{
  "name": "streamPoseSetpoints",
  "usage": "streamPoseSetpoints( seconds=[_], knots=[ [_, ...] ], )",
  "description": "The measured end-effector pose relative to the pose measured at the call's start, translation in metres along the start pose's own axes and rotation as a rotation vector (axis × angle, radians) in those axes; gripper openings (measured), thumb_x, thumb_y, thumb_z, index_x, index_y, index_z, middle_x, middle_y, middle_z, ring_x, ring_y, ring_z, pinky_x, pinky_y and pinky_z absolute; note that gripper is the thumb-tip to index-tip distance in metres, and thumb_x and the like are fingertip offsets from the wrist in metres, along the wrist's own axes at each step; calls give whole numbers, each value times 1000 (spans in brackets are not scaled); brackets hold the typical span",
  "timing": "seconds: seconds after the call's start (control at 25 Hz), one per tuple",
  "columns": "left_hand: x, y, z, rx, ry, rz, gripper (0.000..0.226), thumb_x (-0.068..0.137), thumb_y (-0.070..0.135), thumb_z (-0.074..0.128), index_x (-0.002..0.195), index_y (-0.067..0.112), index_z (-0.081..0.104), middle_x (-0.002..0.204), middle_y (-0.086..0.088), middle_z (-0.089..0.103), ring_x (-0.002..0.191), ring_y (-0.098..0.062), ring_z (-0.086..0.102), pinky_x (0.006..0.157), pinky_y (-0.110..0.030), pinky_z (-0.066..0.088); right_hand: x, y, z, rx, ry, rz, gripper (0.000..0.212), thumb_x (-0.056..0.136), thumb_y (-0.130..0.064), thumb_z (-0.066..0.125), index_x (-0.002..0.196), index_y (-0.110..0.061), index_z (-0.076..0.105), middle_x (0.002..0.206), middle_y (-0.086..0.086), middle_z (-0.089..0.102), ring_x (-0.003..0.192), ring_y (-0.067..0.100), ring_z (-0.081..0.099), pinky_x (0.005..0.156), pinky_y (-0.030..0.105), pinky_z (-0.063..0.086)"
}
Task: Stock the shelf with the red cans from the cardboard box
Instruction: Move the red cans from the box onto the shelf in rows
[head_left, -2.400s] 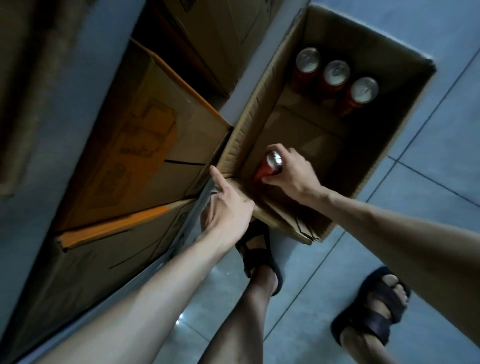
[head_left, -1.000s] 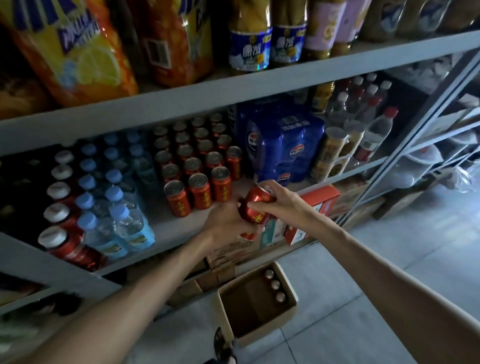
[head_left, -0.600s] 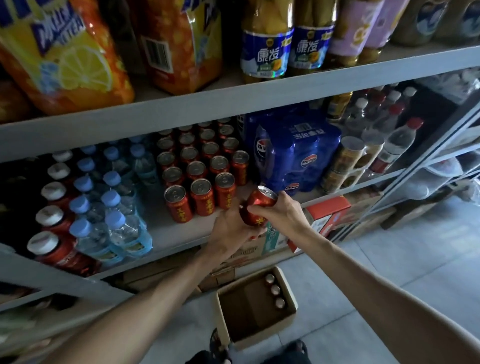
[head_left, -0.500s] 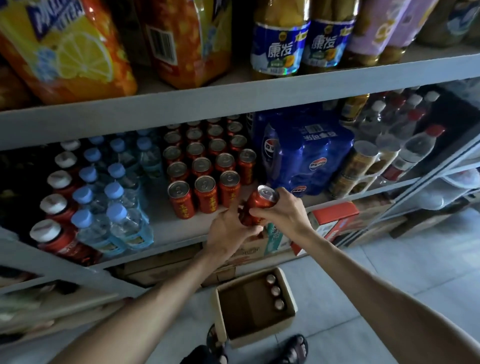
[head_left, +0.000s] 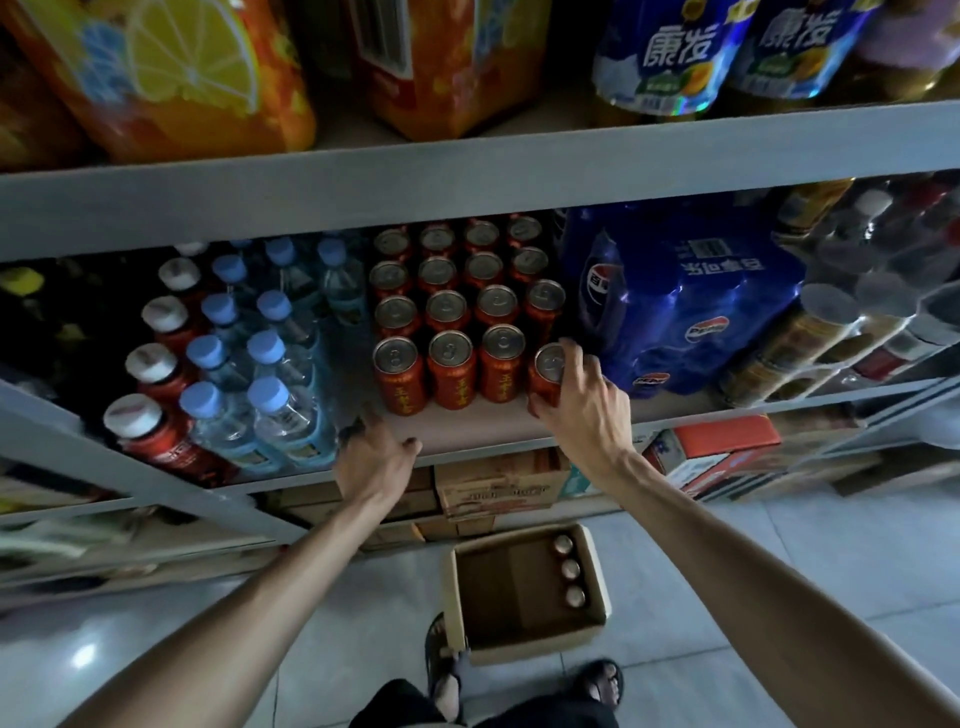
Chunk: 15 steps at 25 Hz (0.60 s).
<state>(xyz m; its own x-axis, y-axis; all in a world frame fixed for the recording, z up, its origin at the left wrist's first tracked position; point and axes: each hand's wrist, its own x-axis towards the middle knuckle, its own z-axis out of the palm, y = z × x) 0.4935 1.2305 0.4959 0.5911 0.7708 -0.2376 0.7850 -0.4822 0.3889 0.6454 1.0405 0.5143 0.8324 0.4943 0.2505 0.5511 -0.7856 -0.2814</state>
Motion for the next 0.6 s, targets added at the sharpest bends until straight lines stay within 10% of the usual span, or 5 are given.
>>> streamPoseSetpoints(
  seconds=[0.2,0.6],
  knots=[
    [18,-6,6,159,-230,70,88,83,45,64,149,9,17,149,-34,27,139,-48,28,112,-54,31,10,-10,5,15,-68,87,76,81,-33,77,140,-8,37,111,22,61,75,41,69,63,45,56],
    [27,-4,1,342,-280,223,90,86,58,59,144,-4,28,133,-26,54,121,-38,55,97,-48,49,4,-9,15,-98,56,45,77,79,-31,81,141,-4,45,150,14,40,73,35,70,53,41,55]
  ],
)
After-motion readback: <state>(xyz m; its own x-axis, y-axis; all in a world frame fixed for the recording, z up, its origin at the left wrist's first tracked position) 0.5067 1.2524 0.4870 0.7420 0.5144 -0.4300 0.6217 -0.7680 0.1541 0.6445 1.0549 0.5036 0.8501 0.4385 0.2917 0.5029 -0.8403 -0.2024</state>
